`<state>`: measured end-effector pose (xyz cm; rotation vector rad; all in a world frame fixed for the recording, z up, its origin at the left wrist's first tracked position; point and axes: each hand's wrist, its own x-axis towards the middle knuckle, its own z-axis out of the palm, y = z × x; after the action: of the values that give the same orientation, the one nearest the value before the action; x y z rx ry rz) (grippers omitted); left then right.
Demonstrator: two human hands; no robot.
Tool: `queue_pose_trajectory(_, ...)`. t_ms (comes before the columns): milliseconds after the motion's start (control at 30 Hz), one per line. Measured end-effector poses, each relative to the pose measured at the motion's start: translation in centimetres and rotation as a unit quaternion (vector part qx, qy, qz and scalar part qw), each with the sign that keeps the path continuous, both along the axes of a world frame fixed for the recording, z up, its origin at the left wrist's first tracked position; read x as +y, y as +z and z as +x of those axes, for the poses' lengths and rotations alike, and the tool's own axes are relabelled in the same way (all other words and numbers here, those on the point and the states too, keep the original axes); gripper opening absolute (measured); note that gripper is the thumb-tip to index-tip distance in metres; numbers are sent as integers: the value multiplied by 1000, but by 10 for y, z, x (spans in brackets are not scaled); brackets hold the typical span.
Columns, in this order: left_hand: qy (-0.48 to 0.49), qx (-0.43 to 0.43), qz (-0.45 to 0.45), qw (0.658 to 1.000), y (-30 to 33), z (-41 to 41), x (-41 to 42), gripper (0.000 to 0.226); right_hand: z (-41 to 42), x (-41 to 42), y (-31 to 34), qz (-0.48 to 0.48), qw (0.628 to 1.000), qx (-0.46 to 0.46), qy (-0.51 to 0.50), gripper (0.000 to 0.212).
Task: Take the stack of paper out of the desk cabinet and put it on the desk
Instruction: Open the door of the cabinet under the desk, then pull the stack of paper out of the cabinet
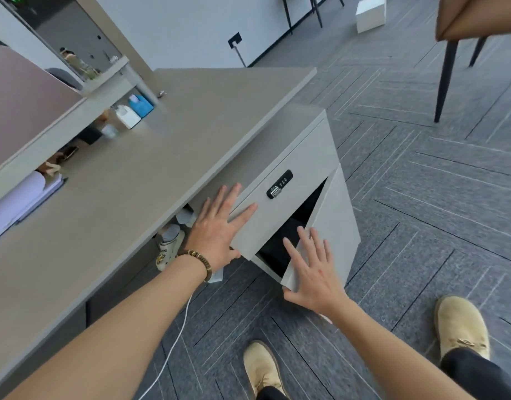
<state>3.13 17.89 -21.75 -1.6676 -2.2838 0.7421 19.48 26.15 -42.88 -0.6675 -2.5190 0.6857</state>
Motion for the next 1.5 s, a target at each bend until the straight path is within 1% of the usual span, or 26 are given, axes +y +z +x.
queue_pose_trajectory(100, 25, -34, -7, 999, 5, 4, 1, 120, 34, 12, 6, 43, 998, -27, 36, 87)
queue_pose_trajectory(133, 37, -45, -3, 998, 6, 8, 3, 119, 46, 16, 9, 55, 997, -35, 41, 80)
queue_pose_trajectory(200, 71, -65, 16, 995, 6, 18, 7, 116, 68, 27, 15, 74, 994, -59, 56, 76)
queue_pose_trajectory(300, 123, -76, 47, 988, 3, 35, 14, 118, 104, 50, 27, 85, 985, -122, 91, 78)
queue_pose_trajectory(400, 155, -66, 55, 984, -1, 45, 19, 125, 138, 80, 42, 82, 967, -206, 129, 86)
queue_pose_trajectory(500, 176, -60, 48, 981, -2, 48, 24, 131, 162, 110, 68, 85, 942, -285, 154, 105)
queue_pose_trajectory(600, 173, -61, 53, 982, -3, 48, 24, 132, 174, 132, 92, 67, 936, -318, 135, 120)
queue_pose_trajectory(700, 166, -56, 63, 983, -4, 50, 24, 132, 181, 144, 99, 5, 945, -320, 75, 129)
queue_pose_trajectory(767, 162, -45, 64, 984, -6, 53, 24, 130, 181, 149, 98, -32, 952, -302, 28, 125)
queue_pose_trajectory(867, 162, -32, 86, 983, -12, 56, 25, 127, 178, 160, 91, -10, 958, -285, -34, 116)
queue_pose_trajectory(967, 154, -24, 112, 981, -20, 54, 26, 124, 174, 175, 84, 15, 951, -299, -73, 112)
queue_pose_trajectory(1100, 142, -21, 143, 979, -28, 49, 26, 120, 165, 183, 74, 40, 945, -317, -77, 111)
queue_pose_trajectory(1233, 141, -27, 169, 975, -30, 52, 27, 110, 150, 180, 67, 31, 944, -318, -80, 105)
queue_pose_trajectory(1333, 150, -39, 204, 967, -28, 60, 29, 95, 137, 171, 70, 33, 957, -279, -66, 98)
queue_pose_trajectory(1433, 163, -51, 245, 954, -34, 80, 36, 90, 120, 158, 78, 16, 972, -231, -40, 84)
queue_pose_trajectory(1500, 145, -98, 264, 949, -55, 96, 40, 83, 105, 147, 77, -8, 975, -221, -13, 78)
